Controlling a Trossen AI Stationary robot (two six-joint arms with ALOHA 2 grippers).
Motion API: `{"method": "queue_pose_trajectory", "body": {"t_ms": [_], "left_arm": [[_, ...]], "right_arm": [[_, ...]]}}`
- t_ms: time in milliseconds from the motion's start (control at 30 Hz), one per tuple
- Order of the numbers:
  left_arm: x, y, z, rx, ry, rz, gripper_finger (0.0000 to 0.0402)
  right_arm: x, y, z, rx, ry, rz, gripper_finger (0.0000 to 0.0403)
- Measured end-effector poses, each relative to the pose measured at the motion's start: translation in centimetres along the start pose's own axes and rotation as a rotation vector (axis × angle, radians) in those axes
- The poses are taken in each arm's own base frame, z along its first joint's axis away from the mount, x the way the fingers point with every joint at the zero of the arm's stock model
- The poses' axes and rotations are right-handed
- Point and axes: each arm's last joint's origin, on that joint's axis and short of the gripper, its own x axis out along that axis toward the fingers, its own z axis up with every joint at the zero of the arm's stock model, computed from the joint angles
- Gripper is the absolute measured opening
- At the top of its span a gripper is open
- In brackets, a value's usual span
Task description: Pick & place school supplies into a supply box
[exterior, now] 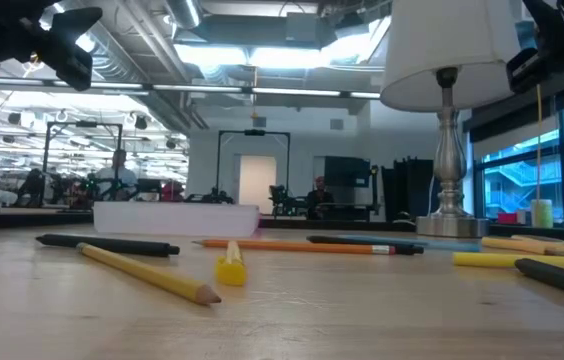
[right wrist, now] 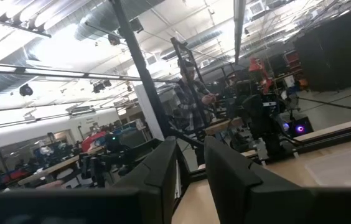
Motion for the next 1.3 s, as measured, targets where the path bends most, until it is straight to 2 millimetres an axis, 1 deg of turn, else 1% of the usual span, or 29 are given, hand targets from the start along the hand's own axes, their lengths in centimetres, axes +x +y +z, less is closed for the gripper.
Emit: {"method": "queue_pose_trajectory", "body": {"t_ms": [200,567,867,1033,1167,1233,1300], "left_arm": [[0.0,0.0,0.0,0.000,0.000,0.000,0.0139],[0.0,0.0,0.1,-0.001,-0.006,-0.001,0.0139],[0.0,0.2,0.1,0.024,-0.027,0.073,0.0139],[0.0,0.3,0.2,0.014,-0.037,0.096,0.0139],[-0.1,0.1,1.0,-0.014,-0.117,0.095,0.0139],[-0.1,0.1,1.6,-0.048,-0.155,0.121,0.0139],[0.0,0.0,2.3,-0.040,-0.163,0.151,0.0139]], "right_arm": [[0.0,-0.2,0.1,0.003,-0.032,-0.083,0.0088],[0.0,-0.2,0.1,0.025,-0.032,-0.083,0.0088],[0.0,-0.2,0.1,0.029,-0.033,-0.083,0.0088],[0.0,-0.2,0.1,0.081,-0.035,-0.084,0.0088],[0.0,-0.3,0.1,0.085,-0.041,-0.098,0.0088],[0.0,-0.4,0.1,0.085,-0.054,-0.127,0.0088],[0.0,-0.5,0.2,0.084,-0.072,-0.170,0.0088]]}}
